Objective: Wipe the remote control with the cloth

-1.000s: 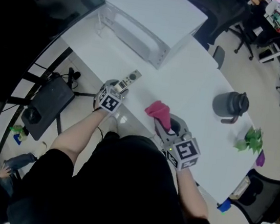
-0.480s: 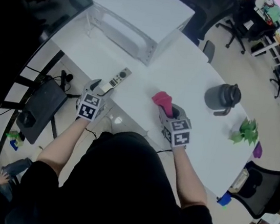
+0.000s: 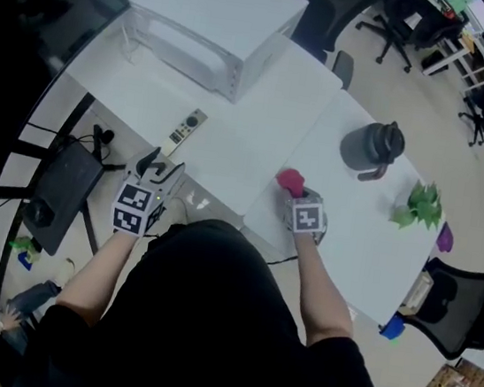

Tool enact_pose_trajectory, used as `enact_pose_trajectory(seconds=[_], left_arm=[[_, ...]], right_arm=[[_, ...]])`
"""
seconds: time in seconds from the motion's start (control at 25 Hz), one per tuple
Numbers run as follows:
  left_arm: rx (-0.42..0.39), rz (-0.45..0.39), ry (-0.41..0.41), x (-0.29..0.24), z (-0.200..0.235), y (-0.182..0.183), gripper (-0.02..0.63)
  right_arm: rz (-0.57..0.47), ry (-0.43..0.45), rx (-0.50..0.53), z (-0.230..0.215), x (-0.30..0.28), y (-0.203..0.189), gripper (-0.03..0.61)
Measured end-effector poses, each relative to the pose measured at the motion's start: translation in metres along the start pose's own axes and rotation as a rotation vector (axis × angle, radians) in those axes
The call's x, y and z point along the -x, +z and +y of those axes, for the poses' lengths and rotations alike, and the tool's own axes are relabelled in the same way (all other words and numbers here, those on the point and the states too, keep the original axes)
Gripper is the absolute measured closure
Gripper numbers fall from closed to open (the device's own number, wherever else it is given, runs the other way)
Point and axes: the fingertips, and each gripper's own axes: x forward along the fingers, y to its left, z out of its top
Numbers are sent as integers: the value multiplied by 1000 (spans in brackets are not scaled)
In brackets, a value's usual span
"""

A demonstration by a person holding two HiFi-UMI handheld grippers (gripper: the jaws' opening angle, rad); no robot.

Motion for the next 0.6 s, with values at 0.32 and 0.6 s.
enact_pose_trajectory(seconds=[0.32,0.6], left_arm=[[-54,-37,-57,-8,-31,31,337],[-92,-110,-120,-9,-53,72,337]], right_arm=[[29,16,-34,-3,-4,-19,387],[-352,-9,-3,-4,96,66,377]])
